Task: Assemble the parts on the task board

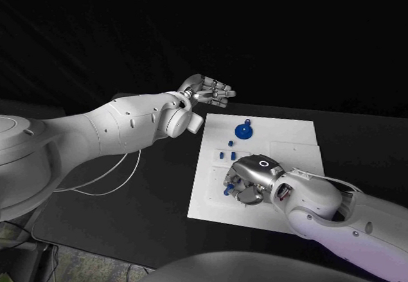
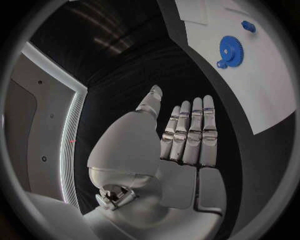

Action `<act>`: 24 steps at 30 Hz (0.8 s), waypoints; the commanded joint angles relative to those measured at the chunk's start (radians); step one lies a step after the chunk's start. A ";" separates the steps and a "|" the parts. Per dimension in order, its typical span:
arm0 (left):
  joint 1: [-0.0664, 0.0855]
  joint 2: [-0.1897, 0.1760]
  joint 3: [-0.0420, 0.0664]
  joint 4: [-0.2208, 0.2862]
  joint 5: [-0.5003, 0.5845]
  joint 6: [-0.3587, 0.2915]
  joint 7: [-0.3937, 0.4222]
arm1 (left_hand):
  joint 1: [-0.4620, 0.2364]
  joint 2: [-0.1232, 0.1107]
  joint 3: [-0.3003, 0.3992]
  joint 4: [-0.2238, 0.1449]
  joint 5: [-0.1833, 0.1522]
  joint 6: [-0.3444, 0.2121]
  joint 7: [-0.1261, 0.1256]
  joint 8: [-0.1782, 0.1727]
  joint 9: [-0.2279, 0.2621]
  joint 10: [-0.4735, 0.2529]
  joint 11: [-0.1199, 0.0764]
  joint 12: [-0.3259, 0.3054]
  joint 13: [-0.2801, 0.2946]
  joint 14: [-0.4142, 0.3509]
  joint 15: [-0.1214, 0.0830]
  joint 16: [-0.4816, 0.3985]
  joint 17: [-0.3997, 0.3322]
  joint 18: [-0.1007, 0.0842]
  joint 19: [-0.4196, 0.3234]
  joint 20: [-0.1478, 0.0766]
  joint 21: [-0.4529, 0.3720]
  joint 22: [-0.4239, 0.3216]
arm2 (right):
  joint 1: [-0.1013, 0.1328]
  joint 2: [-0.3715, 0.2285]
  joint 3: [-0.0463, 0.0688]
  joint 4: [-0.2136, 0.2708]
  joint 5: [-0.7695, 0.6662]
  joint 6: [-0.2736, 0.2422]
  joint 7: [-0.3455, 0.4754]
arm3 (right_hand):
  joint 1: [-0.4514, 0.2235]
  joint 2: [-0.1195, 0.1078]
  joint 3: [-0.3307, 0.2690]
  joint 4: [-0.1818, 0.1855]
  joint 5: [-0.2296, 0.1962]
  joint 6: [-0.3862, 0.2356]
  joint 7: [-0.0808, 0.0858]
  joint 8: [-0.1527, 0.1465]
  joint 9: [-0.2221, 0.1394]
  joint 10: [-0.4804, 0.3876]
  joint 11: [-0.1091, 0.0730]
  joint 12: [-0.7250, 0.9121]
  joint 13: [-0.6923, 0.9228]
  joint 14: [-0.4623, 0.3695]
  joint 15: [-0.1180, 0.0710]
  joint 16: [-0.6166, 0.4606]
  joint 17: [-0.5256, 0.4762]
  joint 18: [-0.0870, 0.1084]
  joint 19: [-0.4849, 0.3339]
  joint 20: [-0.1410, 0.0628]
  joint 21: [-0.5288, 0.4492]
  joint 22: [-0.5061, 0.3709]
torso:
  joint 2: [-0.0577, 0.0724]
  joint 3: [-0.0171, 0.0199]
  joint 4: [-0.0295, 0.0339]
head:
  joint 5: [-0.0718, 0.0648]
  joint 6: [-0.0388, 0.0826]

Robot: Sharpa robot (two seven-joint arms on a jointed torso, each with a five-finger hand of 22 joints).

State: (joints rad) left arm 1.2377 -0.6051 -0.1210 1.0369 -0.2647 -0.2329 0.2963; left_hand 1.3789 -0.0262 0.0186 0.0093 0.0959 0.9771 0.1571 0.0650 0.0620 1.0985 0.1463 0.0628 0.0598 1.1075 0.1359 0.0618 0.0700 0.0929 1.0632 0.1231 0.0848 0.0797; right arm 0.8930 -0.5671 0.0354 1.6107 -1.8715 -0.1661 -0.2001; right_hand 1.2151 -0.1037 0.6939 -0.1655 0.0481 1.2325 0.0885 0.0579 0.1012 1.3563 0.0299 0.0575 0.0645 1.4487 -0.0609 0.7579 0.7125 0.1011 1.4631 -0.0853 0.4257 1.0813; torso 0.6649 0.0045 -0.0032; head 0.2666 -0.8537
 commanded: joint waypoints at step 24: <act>0.001 0.000 0.000 0.002 0.006 0.016 0.004 | -0.003 0.010 -0.002 0.004 -0.003 0.006 -0.001 0.002 0.000 -0.002 -0.005 -0.003 0.000 0.005 0.000 0.000 0.001 -0.014 -0.006 0.000 0.000 -0.001 | -0.002 0.008 -0.019 -0.006 -0.018 -0.051 -0.007 | -0.007 -0.073 -0.230 0.034 0.013 -0.123 -0.005 0.005 -0.034 -0.174 0.040 0.003 -0.003 -0.016 0.032 0.004 -0.020 0.046 0.031 0.035 -0.083 -0.029 | 0.000 0.0006 -0.0004 | -0.002 -0.002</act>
State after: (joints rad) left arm 1.2376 -0.6059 -0.1212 1.0365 -0.2646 -0.2303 0.2949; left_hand 1.3789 -0.0262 0.0187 0.0093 0.0959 0.9771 0.1571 0.0650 0.0621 1.0985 0.1463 0.0628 0.0598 1.1075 0.1359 0.0619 0.0700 0.0929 1.0632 0.1232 0.0848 0.0797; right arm 0.8917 -0.5589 0.0169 1.6051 -1.8915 -0.1994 -0.2078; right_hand 1.2004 -0.1765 0.4679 -0.1325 0.0555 1.1133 0.0831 0.0658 0.0676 1.1861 0.0715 0.0618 0.0603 1.4397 -0.0303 0.7579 0.6934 0.1378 1.4665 -0.0566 0.3479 1.0532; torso 0.6648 0.0046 -0.0035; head 0.2647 -0.8553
